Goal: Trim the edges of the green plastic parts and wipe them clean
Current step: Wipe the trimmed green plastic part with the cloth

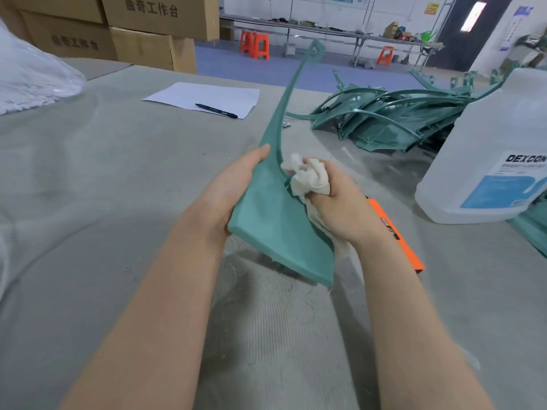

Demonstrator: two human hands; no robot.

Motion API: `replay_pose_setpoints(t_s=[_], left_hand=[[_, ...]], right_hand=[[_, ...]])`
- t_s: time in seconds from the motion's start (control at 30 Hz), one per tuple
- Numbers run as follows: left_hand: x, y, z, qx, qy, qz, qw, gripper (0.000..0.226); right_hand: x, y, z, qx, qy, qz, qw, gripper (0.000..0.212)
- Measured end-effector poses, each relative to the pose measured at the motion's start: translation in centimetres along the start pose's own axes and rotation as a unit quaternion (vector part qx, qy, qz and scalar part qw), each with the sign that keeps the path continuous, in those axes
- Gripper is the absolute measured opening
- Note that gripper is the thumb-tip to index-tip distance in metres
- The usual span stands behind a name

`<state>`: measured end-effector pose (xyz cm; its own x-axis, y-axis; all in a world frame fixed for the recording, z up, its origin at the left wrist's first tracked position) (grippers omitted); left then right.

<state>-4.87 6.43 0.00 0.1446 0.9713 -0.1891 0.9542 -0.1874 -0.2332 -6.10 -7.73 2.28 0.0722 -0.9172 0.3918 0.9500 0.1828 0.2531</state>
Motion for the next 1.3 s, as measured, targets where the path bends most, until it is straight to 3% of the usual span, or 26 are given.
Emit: replay_pose_setpoints(t_s=[0.1,0.23,0.3,0.4,0.5,0.57,0.63,0.7,0.83,0.87,1.03,1.3], left_hand=[[-0.1,0.1,-0.1,-0.01,-0.011,0.018,1.0,0.043],[-0.4,0.0,-0.6,-0.039,-0.035,0.051,0.997,0.043],[-0.7,-0.4,-0.8,-0.039,-0.07,0.096,0.992,0.043],[-2.2,-1.4,-1.0,-0.071,-0.042,0.192,0.978,0.067],[-4.4,-2.2,-1.1,-0.117,-0.017,0.224,0.967,0.062],[-5.3,-2.1,-1.1,-0.136,-0.045,0.247,0.958,0.086],[-5.7,-2.3,-1.3,-0.149,-0.061,0.267,0.95,0.095],[-5.7,-2.2,-1.2,-0.156,-0.017,0.226,0.962,0.084],[-4.6,-0.6,-0.5,-0.157,0.064,0.03,0.985,0.012],[-4.1,-0.4,-0.4,-0.155,0.048,0.002,0.987,0.008],[-2.7,-0.1,-0.6,-0.149,-0.014,-0.022,0.989,0.012],[-2.8,-0.5,-0.9,-0.146,0.006,-0.005,0.989,0.014]], right_hand=[[0.7,0.3,-0.3,0.017,-0.072,-0.057,0.996,0.019],[0.8,0.1,0.2,0.053,-0.09,-0.094,0.99,0.017],[1.2,0.2,-0.3,0.029,-0.076,-0.125,0.989,0.014],[2.7,0.6,-1.6,-0.032,-0.032,-0.203,0.978,0.011],[4.0,0.3,-2.9,-0.091,0.031,-0.285,0.954,0.011],[4.5,0.1,-3.2,-0.098,0.073,-0.332,0.935,0.011],[4.6,0.0,-3.1,-0.09,0.095,-0.361,0.923,0.012],[4.4,0.1,-2.9,-0.078,0.119,-0.361,0.922,0.018],[3.2,0.5,-2.4,-0.036,0.138,-0.284,0.948,0.014],[3.1,0.6,-2.3,-0.025,0.119,-0.272,0.955,0.013],[3.4,0.5,-2.4,-0.005,0.039,-0.277,0.96,0.021],[4.5,-0.3,-2.4,-0.05,0.157,-0.365,0.916,0.028]])
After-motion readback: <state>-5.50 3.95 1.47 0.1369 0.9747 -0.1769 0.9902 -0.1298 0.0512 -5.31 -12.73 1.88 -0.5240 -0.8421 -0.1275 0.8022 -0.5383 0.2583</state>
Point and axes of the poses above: each hand's wrist, its own y-axis towards the middle knuckle, its own x-axis out of the back of the hand, z = x × y, the point moved 5 cm from there along y, towards the middle knuckle, and after that the axes turned 8 degrees about y, right-handed, at the moved point
